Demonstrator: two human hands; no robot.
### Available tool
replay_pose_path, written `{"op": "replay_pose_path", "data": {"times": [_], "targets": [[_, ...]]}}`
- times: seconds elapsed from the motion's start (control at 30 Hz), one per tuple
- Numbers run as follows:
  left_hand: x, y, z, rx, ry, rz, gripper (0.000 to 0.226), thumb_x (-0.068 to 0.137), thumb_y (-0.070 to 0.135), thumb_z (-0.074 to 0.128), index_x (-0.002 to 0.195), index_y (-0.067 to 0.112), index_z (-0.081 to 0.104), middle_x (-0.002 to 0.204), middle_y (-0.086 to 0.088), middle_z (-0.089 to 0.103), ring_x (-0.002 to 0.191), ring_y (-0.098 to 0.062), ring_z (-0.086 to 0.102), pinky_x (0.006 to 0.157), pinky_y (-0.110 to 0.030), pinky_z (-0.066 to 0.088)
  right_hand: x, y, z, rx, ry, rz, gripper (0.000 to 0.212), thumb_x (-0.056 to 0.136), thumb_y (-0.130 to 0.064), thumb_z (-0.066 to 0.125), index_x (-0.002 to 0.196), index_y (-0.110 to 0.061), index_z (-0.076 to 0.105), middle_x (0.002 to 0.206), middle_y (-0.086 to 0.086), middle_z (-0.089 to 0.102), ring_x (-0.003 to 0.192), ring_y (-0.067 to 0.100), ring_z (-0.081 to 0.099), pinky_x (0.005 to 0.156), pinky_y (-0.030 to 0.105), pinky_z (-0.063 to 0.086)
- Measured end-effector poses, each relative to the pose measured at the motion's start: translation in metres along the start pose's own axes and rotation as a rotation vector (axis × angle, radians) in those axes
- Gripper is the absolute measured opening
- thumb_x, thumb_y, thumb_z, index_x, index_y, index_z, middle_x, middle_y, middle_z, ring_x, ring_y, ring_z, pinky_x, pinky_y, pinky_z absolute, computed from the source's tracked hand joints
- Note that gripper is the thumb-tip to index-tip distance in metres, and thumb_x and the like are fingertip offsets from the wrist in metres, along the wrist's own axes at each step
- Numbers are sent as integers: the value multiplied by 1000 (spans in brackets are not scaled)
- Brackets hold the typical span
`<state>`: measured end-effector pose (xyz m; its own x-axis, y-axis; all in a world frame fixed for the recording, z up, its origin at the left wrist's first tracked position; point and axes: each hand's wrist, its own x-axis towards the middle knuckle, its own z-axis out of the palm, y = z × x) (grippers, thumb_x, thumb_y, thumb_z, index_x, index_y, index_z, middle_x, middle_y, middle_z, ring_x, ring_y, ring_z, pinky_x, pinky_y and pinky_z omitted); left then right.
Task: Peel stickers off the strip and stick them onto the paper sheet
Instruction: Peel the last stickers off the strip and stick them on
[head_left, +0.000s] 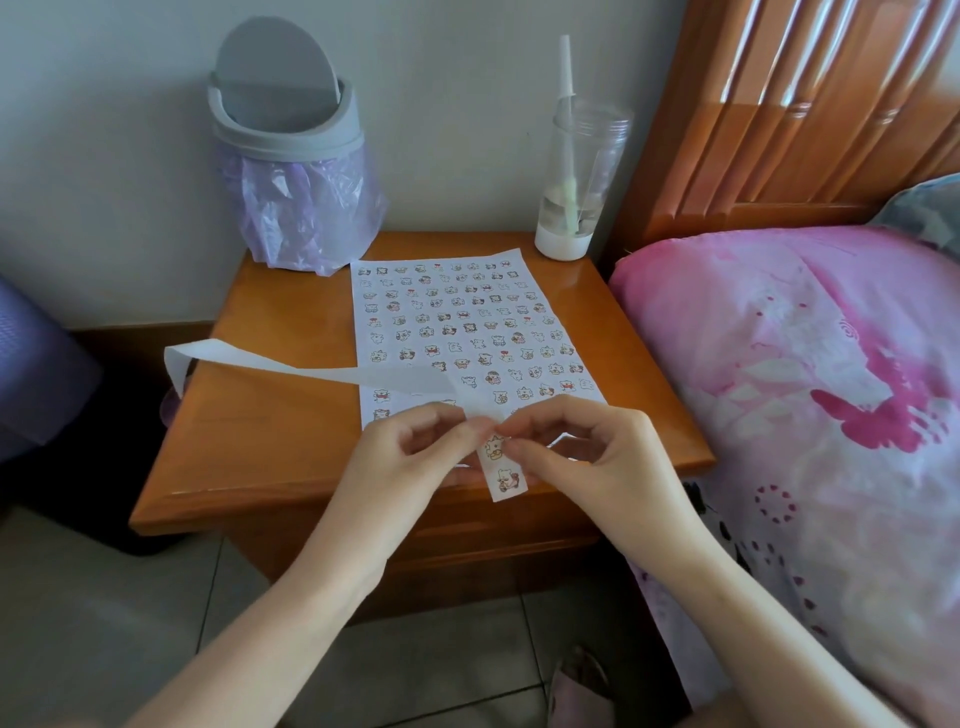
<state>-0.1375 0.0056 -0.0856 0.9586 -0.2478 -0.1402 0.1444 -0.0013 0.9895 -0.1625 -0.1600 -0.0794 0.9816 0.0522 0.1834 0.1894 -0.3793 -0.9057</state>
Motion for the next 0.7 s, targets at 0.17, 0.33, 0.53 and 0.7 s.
{"op": "replay_pose_path", "data": {"times": [0.17, 0.33, 0.53, 0.7], "targets": [[1, -1, 0, 15, 22, 3, 17, 84, 24, 63, 90, 13, 74, 88, 2, 75, 80, -12, 73, 72, -21, 58, 0, -1, 2, -44, 22, -27, 14, 83, -14, 69, 95, -20, 72, 85, -8, 72, 78, 10, 67, 71, 30, 57], [1, -1, 1, 30, 22, 2, 15, 85, 24, 63, 87, 15, 75, 82, 4, 75, 79, -11, 72, 72, -21, 58, 1, 1, 2, -149, 27, -80, 13, 83, -13, 69, 94, -20, 73, 86, -11, 70, 84, 9, 64, 70, 22, 54], [1, 0, 3, 9, 31, -8, 13, 85, 24, 62, 84, 18, 74, 81, 5, 75, 78, -10, 72, 66, -16, 57, 1, 3, 3, -225, 58, -185, 13, 82, -10, 69, 93, -16, 72, 85, -7, 68, 81, 9, 62, 66, 18, 51], [1, 1, 3, -5, 36, -13, 14, 84, 24, 63, 83, 17, 75, 80, 3, 76, 77, -11, 72, 66, -16, 57, 2, 5, 4, -237, 101, -255, 10, 81, -8, 71, 89, -14, 73, 86, -4, 63, 77, 13, 61, 63, 25, 53]]}}
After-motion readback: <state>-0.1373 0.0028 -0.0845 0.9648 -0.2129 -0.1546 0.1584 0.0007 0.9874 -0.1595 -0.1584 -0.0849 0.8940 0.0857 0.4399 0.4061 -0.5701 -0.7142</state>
